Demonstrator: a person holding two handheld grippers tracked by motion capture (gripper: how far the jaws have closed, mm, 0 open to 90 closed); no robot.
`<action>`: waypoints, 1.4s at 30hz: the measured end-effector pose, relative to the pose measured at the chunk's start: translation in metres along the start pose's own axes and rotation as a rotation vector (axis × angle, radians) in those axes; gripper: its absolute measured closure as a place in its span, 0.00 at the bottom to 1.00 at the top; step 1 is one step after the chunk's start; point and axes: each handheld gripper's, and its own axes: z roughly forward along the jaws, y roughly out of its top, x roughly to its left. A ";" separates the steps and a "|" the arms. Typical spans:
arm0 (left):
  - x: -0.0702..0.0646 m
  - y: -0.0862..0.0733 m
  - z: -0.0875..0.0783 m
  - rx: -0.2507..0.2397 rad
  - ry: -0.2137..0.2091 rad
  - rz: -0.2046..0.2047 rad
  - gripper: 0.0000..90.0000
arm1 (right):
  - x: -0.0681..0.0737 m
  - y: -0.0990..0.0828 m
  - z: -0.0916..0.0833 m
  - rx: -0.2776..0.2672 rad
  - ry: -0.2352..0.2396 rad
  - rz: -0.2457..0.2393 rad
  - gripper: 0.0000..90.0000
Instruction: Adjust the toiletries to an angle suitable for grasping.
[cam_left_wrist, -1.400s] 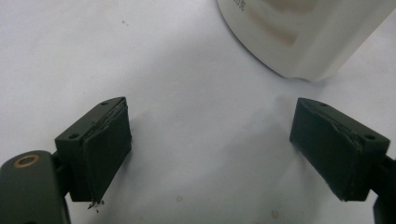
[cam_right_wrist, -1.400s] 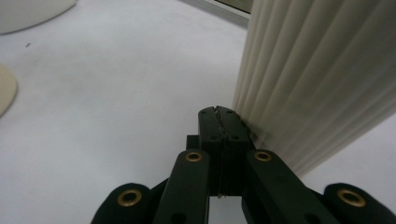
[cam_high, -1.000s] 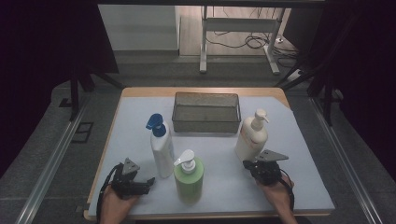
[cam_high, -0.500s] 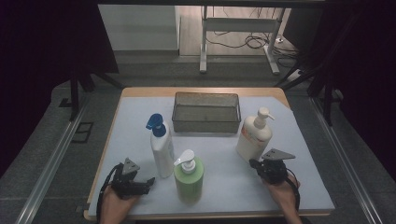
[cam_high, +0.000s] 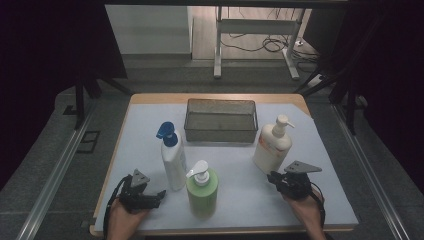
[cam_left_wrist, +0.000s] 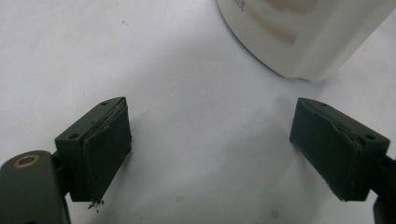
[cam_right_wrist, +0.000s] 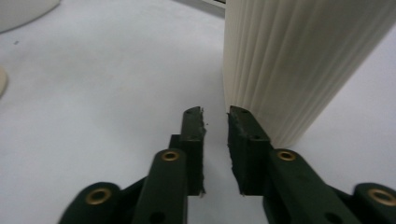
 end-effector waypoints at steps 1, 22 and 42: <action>0.000 0.000 0.000 0.000 0.000 0.000 0.14 | 0.000 -0.001 -0.004 -0.002 0.002 0.003 0.77; 0.000 0.000 0.000 -0.001 -0.001 -0.003 0.14 | -0.012 0.006 -0.034 -0.039 -0.033 0.069 0.45; 0.000 0.000 0.000 -0.002 -0.001 -0.003 0.14 | -0.025 0.045 -0.042 -0.105 -0.031 0.076 0.38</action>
